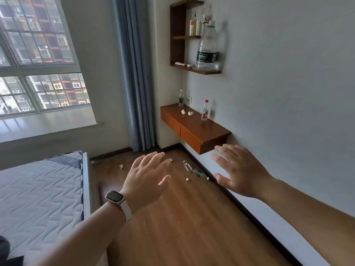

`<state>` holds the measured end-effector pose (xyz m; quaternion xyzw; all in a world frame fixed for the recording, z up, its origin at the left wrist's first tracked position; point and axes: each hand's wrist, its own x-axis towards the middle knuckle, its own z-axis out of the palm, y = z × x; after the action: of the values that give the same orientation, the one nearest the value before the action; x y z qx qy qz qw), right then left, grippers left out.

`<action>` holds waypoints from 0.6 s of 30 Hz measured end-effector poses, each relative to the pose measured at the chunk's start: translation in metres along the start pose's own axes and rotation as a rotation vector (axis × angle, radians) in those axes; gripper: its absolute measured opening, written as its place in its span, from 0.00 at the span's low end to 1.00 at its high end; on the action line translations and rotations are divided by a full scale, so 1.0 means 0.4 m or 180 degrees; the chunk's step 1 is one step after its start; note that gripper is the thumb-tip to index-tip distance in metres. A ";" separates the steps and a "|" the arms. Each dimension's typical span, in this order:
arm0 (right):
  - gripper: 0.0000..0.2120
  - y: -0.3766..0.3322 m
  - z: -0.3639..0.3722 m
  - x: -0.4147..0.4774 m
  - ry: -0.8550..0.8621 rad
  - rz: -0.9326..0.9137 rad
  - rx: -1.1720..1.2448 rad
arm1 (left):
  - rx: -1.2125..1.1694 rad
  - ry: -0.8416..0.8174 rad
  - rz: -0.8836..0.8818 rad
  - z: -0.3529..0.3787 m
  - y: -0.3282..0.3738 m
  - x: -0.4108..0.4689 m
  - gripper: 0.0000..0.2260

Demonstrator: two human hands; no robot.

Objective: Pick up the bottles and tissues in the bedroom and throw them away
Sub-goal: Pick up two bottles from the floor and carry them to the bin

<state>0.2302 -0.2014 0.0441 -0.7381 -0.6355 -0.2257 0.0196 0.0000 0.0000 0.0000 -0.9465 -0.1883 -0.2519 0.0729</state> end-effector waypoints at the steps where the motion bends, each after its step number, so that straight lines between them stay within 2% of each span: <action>1: 0.25 0.019 0.021 0.003 -0.0038 0.0013 -0.0013 | -0.0052 -0.0093 0.0017 0.016 0.003 0.021 0.21; 12: 0.24 0.305 0.216 0.052 0.0052 0.0260 0.0157 | -0.0089 -0.0257 0.0144 0.185 0.070 0.293 0.22; 18: 0.25 0.459 0.291 0.153 0.0047 0.0176 0.0288 | 0.0018 -0.0366 -0.0019 0.259 0.084 0.433 0.21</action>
<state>0.4455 -0.1429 0.0090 -0.7520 -0.6243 -0.2016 0.0640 0.1986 0.0486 -0.0033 -0.9586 -0.1957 -0.1968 0.0639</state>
